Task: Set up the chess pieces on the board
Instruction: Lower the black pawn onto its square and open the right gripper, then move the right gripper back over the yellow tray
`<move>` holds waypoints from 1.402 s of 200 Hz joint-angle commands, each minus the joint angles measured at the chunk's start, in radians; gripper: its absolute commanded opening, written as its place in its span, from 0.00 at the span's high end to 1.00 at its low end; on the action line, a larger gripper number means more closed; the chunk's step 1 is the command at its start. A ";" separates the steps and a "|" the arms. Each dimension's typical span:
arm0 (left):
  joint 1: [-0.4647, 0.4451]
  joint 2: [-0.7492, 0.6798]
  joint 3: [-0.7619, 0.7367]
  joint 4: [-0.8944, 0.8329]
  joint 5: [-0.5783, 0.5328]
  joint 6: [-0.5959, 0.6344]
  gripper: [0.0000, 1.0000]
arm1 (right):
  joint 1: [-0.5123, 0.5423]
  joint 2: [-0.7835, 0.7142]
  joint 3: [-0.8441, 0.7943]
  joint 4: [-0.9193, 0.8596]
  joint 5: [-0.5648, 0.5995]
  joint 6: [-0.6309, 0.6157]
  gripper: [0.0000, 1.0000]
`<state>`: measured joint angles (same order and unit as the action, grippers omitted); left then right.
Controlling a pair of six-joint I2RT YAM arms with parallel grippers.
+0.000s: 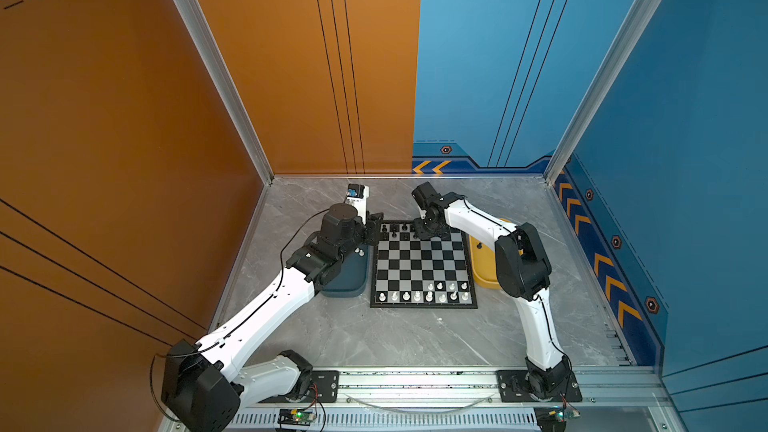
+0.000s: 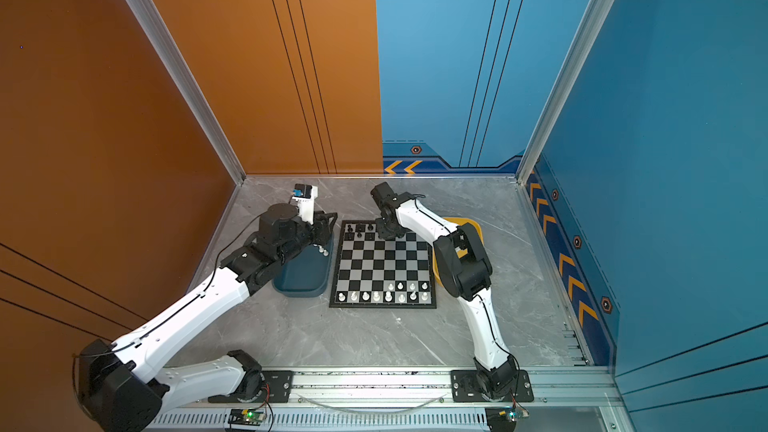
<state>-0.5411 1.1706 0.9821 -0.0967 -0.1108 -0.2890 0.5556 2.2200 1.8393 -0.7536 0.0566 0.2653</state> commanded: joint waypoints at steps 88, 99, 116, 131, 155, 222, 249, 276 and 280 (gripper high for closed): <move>0.010 -0.025 -0.015 -0.006 0.020 -0.009 0.56 | 0.004 -0.207 -0.119 -0.039 0.046 -0.016 0.69; 0.009 -0.025 -0.015 -0.006 0.021 -0.009 0.56 | 0.004 -0.247 -0.149 -0.028 0.057 -0.018 0.68; 0.009 -0.026 -0.015 -0.006 0.020 -0.010 0.56 | -0.005 -0.318 -0.200 -0.010 0.063 -0.018 0.67; 0.007 -0.026 -0.014 -0.007 0.020 -0.010 0.56 | -0.021 -0.382 -0.249 0.008 0.063 -0.012 0.66; 0.006 -0.025 -0.014 -0.006 0.020 -0.012 0.56 | -0.070 -0.484 -0.339 0.041 0.067 -0.003 0.65; -0.002 -0.009 -0.004 -0.005 0.020 -0.012 0.56 | -0.328 -0.582 -0.587 0.146 -0.041 0.042 0.69; -0.007 0.003 0.006 -0.011 0.020 -0.012 0.57 | -0.372 -0.536 -0.622 0.180 -0.066 0.043 0.69; -0.016 0.010 0.016 -0.015 0.018 -0.010 0.57 | -0.393 -0.469 -0.616 0.198 -0.102 0.045 0.71; -0.017 0.012 0.016 -0.015 0.017 -0.009 0.57 | -0.393 -0.460 -0.616 0.202 -0.103 0.045 0.71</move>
<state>-0.5465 1.1709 0.9821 -0.0975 -0.1104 -0.2893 0.1741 1.7042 1.2282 -0.5919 0.0002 0.2928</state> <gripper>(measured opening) 0.435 0.294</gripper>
